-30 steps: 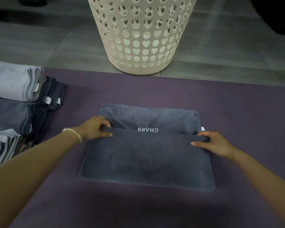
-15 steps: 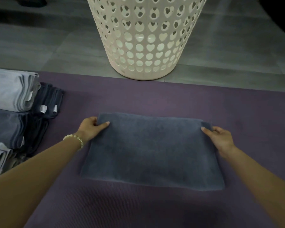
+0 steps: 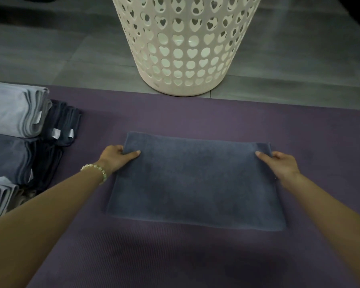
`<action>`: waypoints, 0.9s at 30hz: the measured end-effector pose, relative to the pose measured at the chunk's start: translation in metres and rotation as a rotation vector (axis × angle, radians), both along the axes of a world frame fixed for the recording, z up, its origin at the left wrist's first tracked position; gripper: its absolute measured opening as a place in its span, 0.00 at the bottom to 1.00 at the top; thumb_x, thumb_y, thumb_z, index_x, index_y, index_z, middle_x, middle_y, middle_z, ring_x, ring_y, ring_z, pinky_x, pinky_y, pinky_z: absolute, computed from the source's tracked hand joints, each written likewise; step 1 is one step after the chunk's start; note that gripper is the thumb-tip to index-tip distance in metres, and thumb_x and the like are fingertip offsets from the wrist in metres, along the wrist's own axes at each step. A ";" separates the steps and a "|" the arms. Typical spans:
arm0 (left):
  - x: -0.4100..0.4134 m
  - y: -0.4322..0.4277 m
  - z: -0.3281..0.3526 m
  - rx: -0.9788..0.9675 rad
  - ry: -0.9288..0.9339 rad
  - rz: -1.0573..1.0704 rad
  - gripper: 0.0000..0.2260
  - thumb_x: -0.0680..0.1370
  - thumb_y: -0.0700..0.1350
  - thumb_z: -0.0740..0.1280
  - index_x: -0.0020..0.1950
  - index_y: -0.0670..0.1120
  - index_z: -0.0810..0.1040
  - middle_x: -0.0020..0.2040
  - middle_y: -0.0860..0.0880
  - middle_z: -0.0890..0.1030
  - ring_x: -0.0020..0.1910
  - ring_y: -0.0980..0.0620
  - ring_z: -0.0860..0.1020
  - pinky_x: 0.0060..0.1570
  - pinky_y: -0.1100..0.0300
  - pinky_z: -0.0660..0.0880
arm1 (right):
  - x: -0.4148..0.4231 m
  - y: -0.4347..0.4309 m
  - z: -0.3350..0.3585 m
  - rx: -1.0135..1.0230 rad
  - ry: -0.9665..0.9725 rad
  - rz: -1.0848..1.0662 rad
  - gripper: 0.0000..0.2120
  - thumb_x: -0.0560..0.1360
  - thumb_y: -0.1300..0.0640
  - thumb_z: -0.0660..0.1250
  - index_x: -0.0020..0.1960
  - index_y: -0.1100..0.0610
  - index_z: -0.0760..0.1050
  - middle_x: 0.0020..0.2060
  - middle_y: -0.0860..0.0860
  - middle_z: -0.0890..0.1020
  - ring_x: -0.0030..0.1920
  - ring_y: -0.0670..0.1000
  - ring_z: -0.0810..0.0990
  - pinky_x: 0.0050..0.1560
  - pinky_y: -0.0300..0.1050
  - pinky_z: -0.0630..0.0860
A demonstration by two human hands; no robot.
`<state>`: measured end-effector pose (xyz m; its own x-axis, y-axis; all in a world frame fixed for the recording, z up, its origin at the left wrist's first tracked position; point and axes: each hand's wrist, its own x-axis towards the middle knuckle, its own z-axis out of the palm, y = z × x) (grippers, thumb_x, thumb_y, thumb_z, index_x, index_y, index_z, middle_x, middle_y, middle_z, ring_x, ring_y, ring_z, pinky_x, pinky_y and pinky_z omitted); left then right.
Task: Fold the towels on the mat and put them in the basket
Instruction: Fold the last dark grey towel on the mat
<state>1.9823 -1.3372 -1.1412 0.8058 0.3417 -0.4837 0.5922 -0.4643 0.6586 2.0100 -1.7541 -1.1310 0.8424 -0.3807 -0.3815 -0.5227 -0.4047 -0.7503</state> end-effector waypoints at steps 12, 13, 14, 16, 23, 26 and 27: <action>-0.104 0.010 0.013 -0.322 0.126 -0.079 0.11 0.79 0.50 0.63 0.52 0.46 0.81 0.48 0.48 0.85 0.46 0.52 0.83 0.40 0.63 0.78 | -0.100 -0.038 0.008 0.246 0.314 0.289 0.13 0.73 0.53 0.71 0.54 0.58 0.80 0.45 0.53 0.85 0.45 0.50 0.84 0.41 0.39 0.80; -0.105 0.007 0.014 -0.318 0.092 -0.089 0.10 0.79 0.49 0.63 0.52 0.47 0.81 0.48 0.49 0.84 0.47 0.53 0.82 0.41 0.64 0.77 | -0.104 -0.036 0.005 0.226 0.258 0.273 0.09 0.75 0.55 0.69 0.52 0.58 0.80 0.44 0.53 0.85 0.44 0.50 0.83 0.40 0.38 0.79; -0.106 0.005 0.015 -0.311 0.050 -0.106 0.09 0.80 0.49 0.62 0.52 0.48 0.80 0.48 0.51 0.84 0.46 0.56 0.82 0.40 0.66 0.76 | -0.108 -0.034 0.003 0.196 0.193 0.257 0.07 0.76 0.56 0.67 0.49 0.59 0.80 0.42 0.53 0.84 0.42 0.48 0.82 0.38 0.36 0.78; -0.108 0.002 0.018 -0.262 -0.061 -0.122 0.09 0.80 0.47 0.61 0.53 0.46 0.80 0.46 0.53 0.84 0.41 0.62 0.82 0.38 0.71 0.76 | -0.114 -0.029 0.000 0.133 0.047 0.216 0.06 0.77 0.57 0.66 0.46 0.60 0.79 0.38 0.52 0.83 0.36 0.42 0.81 0.34 0.30 0.75; -0.112 0.003 0.025 0.038 -0.231 -0.147 0.12 0.78 0.51 0.64 0.42 0.44 0.80 0.36 0.48 0.83 0.37 0.51 0.81 0.39 0.58 0.77 | -0.123 -0.026 -0.008 -0.131 -0.190 0.192 0.10 0.77 0.58 0.66 0.39 0.62 0.75 0.29 0.49 0.78 0.26 0.35 0.75 0.28 0.29 0.68; -0.115 0.010 0.013 0.142 -0.091 -0.185 0.18 0.78 0.53 0.65 0.42 0.37 0.79 0.38 0.40 0.83 0.40 0.42 0.81 0.44 0.50 0.77 | -0.124 -0.029 -0.021 -0.160 -0.132 0.169 0.11 0.77 0.57 0.67 0.38 0.63 0.75 0.28 0.49 0.77 0.26 0.37 0.74 0.28 0.30 0.68; -0.116 0.009 0.009 0.151 -0.062 -0.181 0.19 0.78 0.53 0.65 0.41 0.36 0.79 0.38 0.39 0.82 0.40 0.42 0.81 0.45 0.49 0.77 | -0.124 -0.029 -0.025 -0.156 -0.121 0.155 0.12 0.77 0.57 0.67 0.38 0.62 0.75 0.28 0.49 0.77 0.27 0.39 0.75 0.29 0.30 0.68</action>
<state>1.8661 -1.3281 -1.1325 0.8871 0.2539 -0.3856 0.4510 -0.6548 0.6065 1.8857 -1.7830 -1.1562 0.9311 -0.2898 -0.2215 -0.3559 -0.5885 -0.7260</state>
